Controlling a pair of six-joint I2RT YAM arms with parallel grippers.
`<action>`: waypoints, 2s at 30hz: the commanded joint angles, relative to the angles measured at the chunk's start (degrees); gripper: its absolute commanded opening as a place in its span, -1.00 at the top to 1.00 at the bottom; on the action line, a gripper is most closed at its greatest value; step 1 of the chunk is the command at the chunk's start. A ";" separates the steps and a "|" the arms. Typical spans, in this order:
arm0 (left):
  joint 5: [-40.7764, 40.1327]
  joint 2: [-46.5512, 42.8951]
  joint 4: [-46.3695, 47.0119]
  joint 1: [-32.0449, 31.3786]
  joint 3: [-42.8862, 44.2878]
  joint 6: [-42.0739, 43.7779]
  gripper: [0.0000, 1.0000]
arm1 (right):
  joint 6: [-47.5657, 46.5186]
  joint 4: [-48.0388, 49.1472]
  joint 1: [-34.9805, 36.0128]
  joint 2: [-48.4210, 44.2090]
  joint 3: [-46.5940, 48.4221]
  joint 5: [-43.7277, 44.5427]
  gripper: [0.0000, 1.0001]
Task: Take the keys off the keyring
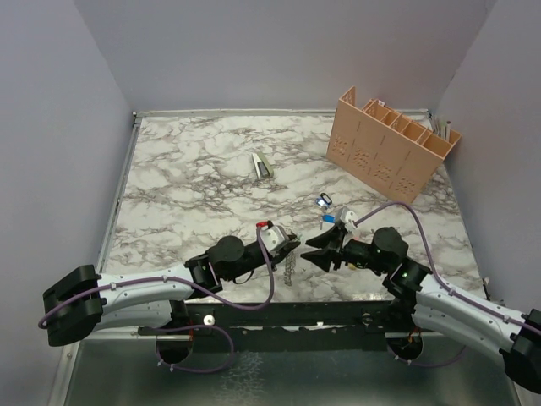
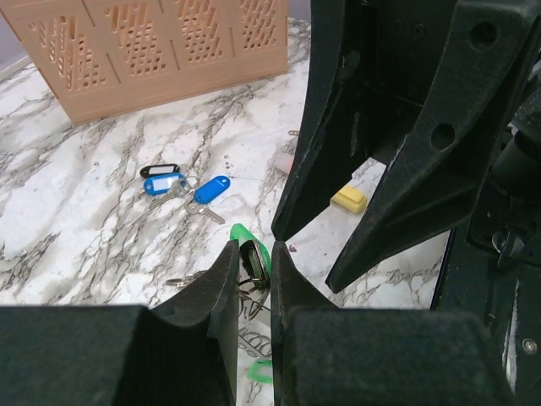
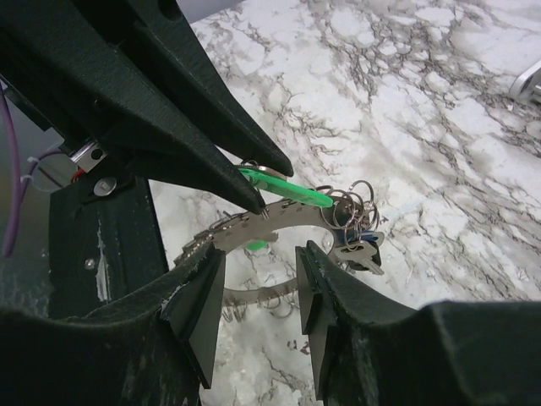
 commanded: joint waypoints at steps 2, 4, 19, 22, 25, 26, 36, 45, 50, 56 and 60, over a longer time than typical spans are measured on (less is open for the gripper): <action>-2.69 -0.72 5.83 -0.30 -0.36 -4.88 1.00 | -0.49 12.24 0.18 1.84 -2.19 -1.03 0.10; -2.56 -0.82 6.18 -0.32 -0.59 -5.13 1.00 | -0.41 14.40 0.23 2.47 -2.83 -0.78 0.11; 0.60 -0.74 7.87 -0.45 -0.90 -5.85 1.00 | -1.77 25.21 0.21 12.49 -2.27 -4.70 0.23; 0.82 -0.94 8.54 -0.49 -1.09 -6.46 1.00 | -1.52 26.48 0.23 13.46 -2.35 -5.09 0.36; 0.70 -1.20 9.17 -0.47 -1.44 -7.25 1.00 | -1.39 27.46 0.20 13.41 -2.68 -4.75 0.60; 0.47 -1.33 9.28 -0.49 -1.52 -7.51 1.00 | -1.15 27.91 0.22 13.09 -2.92 -4.30 0.71; -12.59 -7.86 9.26 -0.48 -5.06 -13.55 1.00 | 0.78 27.56 0.20 9.76 -3.84 -2.78 0.99; -18.91 -11.25 7.87 -0.41 -6.81 -19.09 1.00 | 3.09 31.18 0.16 9.30 -5.12 -3.25 0.99; -21.08 -9.99 7.40 -0.48 -6.90 -23.36 1.00 | 5.21 35.20 0.22 9.78 -6.20 -2.47 0.99; -16.87 -8.81 7.20 -0.47 -5.86 -20.88 1.00 | 4.66 32.56 0.17 10.92 -5.37 -3.58 0.99; -12.84 -9.27 6.77 -0.47 -5.76 -16.72 1.00 | 2.03 30.68 0.17 11.19 -5.44 -2.46 0.75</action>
